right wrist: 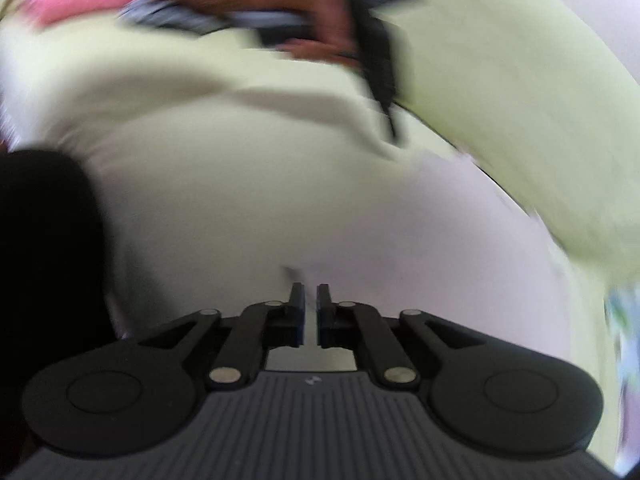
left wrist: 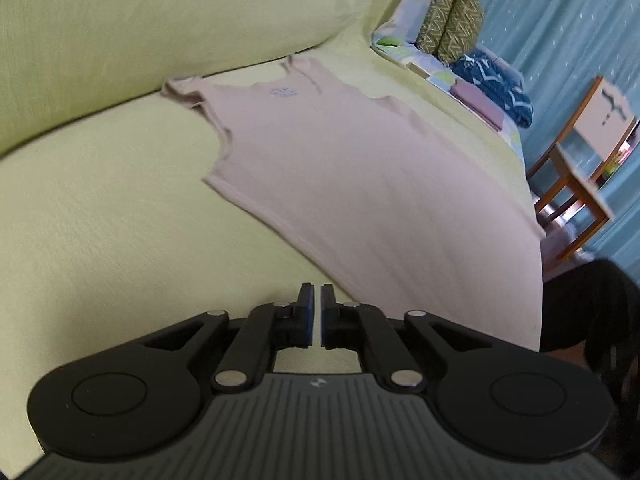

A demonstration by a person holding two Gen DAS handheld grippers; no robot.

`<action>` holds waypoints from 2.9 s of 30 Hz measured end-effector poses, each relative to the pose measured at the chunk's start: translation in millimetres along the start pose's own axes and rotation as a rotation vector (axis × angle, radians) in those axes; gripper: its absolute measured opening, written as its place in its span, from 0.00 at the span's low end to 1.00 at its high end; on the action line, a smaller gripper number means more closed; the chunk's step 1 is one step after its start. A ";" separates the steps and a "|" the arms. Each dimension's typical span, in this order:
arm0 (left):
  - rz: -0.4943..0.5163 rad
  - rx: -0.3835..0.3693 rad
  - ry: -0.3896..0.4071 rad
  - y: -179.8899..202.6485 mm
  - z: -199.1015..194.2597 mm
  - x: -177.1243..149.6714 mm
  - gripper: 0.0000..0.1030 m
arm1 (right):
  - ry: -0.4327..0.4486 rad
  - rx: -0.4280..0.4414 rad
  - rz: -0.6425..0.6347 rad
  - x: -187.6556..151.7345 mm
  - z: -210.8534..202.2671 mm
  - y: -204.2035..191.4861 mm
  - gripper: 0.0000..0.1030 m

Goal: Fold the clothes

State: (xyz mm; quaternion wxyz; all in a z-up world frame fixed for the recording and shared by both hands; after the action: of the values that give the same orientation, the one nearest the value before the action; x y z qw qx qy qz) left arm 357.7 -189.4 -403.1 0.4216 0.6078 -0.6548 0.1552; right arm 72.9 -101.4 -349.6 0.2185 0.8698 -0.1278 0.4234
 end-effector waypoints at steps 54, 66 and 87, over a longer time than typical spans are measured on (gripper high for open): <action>-0.511 0.131 0.059 130.0 2.8 -132.0 0.00 | -0.065 0.280 1.186 -211.0 -23.0 341.6 0.01; -0.503 0.115 0.084 166.3 -10.4 -134.3 0.00 | -0.153 0.305 1.090 -197.8 -46.2 355.7 0.01; -0.349 0.287 -0.002 184.4 -13.5 -143.1 0.38 | -0.210 0.122 0.894 -202.5 -55.5 361.2 0.25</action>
State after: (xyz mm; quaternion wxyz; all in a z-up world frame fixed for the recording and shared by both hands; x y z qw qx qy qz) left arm 178.3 -45.2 -444.0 0.3506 0.7658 -0.5114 0.1707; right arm -235.3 -381.7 -381.6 -0.0510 0.7788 -0.4867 0.3923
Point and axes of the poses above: each gripper's, at about its wrist camera, not at the fingertips, and z roughly the way its jaws point, y to its right, x to its top, the point moved 4 cm from there along z, roughly the way its jaws point, and after that the axes turned 12 degrees about y, right-handed, at the moved point
